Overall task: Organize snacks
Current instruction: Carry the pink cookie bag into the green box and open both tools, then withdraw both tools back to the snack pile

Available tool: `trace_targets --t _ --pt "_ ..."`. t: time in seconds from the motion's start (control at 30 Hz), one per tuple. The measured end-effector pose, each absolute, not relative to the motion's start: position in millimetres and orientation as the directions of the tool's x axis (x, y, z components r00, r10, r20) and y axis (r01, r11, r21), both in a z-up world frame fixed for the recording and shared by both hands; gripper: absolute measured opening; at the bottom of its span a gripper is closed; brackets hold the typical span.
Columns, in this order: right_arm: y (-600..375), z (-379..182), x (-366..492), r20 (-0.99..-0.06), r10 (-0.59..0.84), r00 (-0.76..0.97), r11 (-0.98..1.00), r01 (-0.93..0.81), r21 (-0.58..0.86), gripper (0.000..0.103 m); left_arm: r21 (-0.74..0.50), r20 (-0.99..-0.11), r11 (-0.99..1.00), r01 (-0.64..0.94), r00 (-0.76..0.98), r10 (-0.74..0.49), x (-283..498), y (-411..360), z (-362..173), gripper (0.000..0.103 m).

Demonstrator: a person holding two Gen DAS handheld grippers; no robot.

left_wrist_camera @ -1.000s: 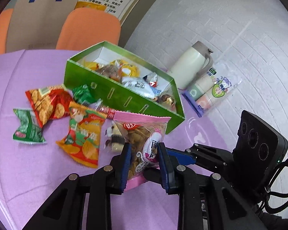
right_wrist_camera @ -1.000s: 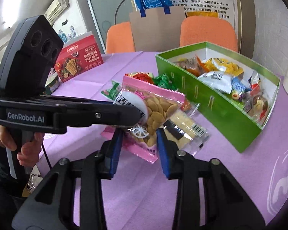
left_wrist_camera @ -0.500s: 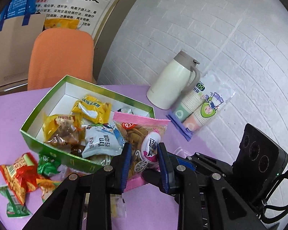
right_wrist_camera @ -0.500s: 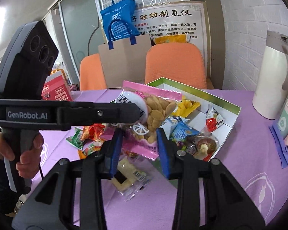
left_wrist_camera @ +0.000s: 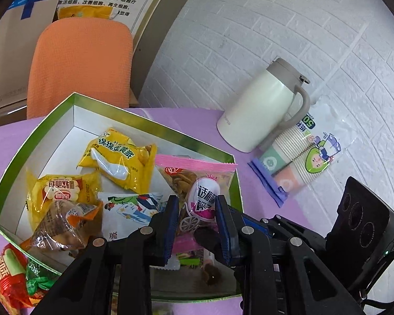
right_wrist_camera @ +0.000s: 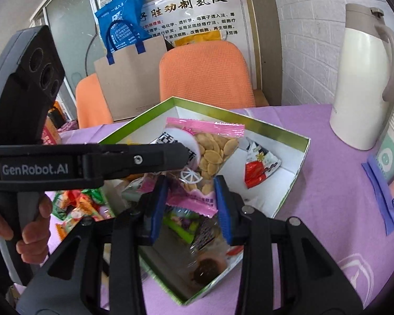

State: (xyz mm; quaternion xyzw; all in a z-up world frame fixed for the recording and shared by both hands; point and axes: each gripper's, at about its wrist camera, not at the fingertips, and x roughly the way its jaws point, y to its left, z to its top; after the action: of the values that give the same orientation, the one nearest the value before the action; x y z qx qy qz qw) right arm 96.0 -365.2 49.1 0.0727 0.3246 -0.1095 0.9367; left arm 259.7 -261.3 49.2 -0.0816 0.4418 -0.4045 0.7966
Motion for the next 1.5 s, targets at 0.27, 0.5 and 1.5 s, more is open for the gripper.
trace_targets --t 0.27,0.5,1.5 --pt "-365.1 42.9 91.2 -0.616 -0.248 0.748 0.956 0.29 -0.033 0.077 -0.449 -0.674 0.73 0.516 0.34 -0.655 257.3 -241.1 42.0 0.072" --pt "-345.9 51.5 74.0 -0.601 -0.243 0.761 0.966 0.244 -0.081 0.082 -0.369 -0.698 0.789 0.491 0.415 -0.584 239.3 -223.5 57.2 0.083" --pt "-244.5 1.3 41.2 -0.748 -0.016 0.663 0.996 -0.053 -0.069 0.095 -0.36 -0.711 0.879 0.313 0.518 -0.476 126.2 -74.1 26.8 0.085"
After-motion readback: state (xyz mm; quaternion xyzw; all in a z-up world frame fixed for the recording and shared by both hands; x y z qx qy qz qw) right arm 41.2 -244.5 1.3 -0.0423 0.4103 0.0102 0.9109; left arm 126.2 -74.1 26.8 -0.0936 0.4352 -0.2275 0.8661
